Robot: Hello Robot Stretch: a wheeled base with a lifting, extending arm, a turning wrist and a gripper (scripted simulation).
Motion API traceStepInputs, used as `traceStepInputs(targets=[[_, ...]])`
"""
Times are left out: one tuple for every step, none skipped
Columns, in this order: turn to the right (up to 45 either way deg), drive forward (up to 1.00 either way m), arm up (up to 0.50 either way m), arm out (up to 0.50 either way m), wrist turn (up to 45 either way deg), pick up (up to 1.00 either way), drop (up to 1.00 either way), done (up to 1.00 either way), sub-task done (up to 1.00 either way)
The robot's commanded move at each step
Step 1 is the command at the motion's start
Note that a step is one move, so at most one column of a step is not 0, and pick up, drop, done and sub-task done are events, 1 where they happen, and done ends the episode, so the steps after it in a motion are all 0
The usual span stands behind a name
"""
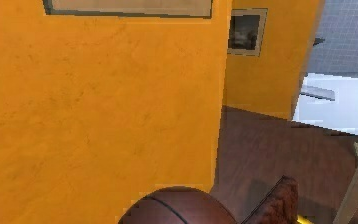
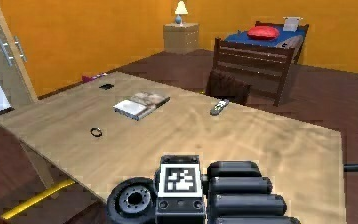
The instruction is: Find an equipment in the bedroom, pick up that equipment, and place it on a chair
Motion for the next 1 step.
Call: traceStepInputs(targets=[[0.0, 0.00, 0.00, 0.34, 0.0, 0.00, 0.00, 0.00, 0.00]])
